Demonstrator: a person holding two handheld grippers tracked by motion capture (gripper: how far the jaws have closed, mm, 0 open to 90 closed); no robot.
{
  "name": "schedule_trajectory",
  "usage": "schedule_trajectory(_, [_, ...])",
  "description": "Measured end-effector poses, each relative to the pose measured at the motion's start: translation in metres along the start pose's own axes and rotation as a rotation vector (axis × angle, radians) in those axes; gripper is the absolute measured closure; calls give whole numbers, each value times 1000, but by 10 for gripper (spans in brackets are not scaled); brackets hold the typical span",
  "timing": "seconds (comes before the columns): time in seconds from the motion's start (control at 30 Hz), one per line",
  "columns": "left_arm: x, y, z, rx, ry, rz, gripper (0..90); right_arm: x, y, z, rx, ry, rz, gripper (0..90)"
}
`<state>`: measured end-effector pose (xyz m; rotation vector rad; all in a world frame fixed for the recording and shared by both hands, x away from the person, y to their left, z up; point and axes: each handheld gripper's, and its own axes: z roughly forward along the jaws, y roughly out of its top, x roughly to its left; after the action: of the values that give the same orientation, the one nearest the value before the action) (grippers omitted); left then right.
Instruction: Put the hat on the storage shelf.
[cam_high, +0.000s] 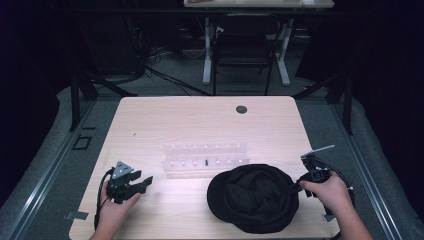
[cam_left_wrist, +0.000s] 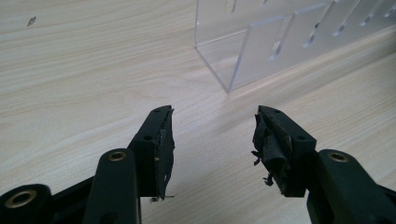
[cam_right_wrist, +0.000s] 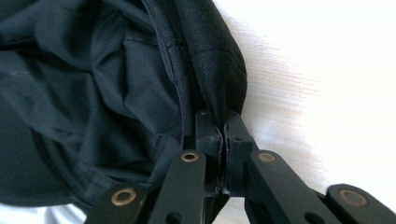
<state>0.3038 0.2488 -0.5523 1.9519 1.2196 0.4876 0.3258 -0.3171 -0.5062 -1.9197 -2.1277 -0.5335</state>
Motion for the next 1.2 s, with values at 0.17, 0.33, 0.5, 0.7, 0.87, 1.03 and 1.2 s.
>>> schedule_trajectory(0.17, [0,0,0,1,1,1,470,2,0,-10,11,36,2,877])
schedule_trajectory(0.33, [0,0,0,-1,1,-1,471,7,-1,-18,-2,68,13,877])
schedule_trajectory(0.5, [0,0,0,-2,2,-4,471,13,0,-25,2,56,4,877])
schedule_trajectory(0.7, [0,0,0,3,3,-2,471,26,3,-33,14,12,-27,878])
schedule_trajectory(0.87, [0,0,0,-2,3,-3,473,37,4,-40,10,-10,-34,877])
schedule_trajectory(1.03, [2,0,-1,-3,5,-7,473,46,6,-49,27,-17,-62,878])
schedule_trajectory(1.2, [2,0,-1,-7,2,-7,470,54,7,-56,17,10,-52,878])
